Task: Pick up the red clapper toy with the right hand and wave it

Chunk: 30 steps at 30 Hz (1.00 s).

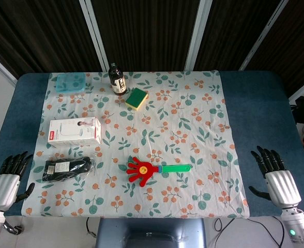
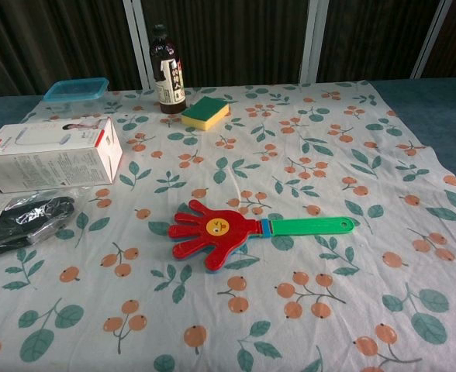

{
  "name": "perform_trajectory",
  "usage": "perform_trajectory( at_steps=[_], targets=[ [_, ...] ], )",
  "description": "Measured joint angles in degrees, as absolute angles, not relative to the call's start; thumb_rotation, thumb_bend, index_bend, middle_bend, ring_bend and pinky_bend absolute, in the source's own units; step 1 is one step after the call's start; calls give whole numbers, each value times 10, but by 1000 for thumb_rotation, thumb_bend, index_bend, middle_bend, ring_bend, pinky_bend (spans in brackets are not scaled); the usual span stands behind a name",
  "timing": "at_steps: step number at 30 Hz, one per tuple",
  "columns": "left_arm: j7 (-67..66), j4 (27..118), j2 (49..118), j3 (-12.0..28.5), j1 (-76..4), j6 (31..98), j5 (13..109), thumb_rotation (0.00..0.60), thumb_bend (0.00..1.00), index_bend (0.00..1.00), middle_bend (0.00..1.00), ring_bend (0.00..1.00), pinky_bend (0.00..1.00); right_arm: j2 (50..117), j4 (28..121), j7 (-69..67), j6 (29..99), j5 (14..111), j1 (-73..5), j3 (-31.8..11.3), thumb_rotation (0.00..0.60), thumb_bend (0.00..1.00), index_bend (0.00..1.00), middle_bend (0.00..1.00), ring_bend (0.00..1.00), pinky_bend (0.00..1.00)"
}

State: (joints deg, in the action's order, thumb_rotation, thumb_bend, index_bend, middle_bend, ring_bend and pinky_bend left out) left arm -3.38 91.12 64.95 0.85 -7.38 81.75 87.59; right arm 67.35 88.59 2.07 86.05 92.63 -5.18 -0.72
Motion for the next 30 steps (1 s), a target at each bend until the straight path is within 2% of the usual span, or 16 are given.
perform_trajectory(
  at_steps=[10,18,24,30],
  targets=[
    [-20,915,644,6,-74,818,880,600,349,0,0,0,27,701,886,12,855,914,-58,-18,600,158,0,0,0,0],
    [-12,916,637,6,-72,825,880,600,360,0,0,0,28,742,899,41,748,874,-118,-40,600,171,10,0,0,0],
    [2,922,626,4,-68,825,878,600,368,3,0,0,28,776,914,72,674,843,-162,-58,600,278,165,0,0,0],
    [22,928,614,-2,-65,830,888,600,366,0,0,0,31,857,912,128,579,722,-238,-95,600,337,292,0,0,0]
  ],
)
